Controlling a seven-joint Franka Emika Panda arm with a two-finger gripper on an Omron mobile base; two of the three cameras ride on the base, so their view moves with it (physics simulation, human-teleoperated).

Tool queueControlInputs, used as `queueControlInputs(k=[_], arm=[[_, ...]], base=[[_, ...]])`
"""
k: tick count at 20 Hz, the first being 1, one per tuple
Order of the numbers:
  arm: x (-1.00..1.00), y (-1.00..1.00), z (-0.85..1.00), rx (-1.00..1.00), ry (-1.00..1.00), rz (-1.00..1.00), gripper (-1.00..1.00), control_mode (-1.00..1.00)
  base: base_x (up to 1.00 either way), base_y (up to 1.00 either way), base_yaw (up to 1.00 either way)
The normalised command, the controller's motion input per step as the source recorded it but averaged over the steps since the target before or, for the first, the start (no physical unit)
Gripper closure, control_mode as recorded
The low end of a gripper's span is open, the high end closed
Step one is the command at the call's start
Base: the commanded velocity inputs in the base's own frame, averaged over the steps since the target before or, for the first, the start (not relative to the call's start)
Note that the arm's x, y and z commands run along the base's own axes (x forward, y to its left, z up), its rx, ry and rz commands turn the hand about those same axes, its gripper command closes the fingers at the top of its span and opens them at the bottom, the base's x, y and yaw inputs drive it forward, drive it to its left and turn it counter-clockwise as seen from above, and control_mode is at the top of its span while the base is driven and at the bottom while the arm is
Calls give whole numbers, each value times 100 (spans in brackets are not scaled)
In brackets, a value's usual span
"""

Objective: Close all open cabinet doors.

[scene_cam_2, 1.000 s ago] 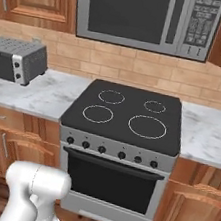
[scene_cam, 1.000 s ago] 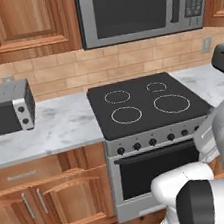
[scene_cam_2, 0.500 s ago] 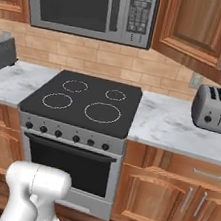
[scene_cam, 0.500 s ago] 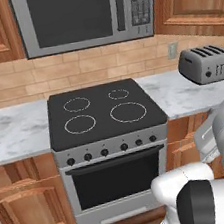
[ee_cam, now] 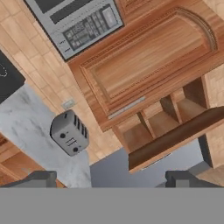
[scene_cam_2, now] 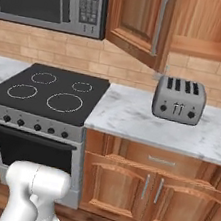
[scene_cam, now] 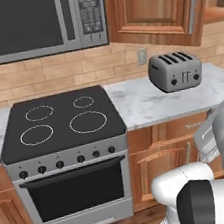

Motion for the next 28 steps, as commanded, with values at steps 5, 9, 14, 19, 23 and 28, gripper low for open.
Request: queueControlInputs(k=[5, 9, 14, 19, 23, 28], arm=[[0, 0, 0, 0, 0, 0, -100, 100], [0, 0, 0, 0, 0, 0, -100, 100], [0, 0, 0, 0, 0, 0, -100, 100], [0, 0, 0, 0, 0, 0, -100, 100], [0, 0, 0, 0, 0, 0, -100, 100], [0, 0, 0, 0, 0, 0, -100, 100]], base=[[-15, -77, 0], [-10, -75, 0], [-2, -74, 0], [0, -71, 0], [7, -58, 0], [31, -44, 0]])
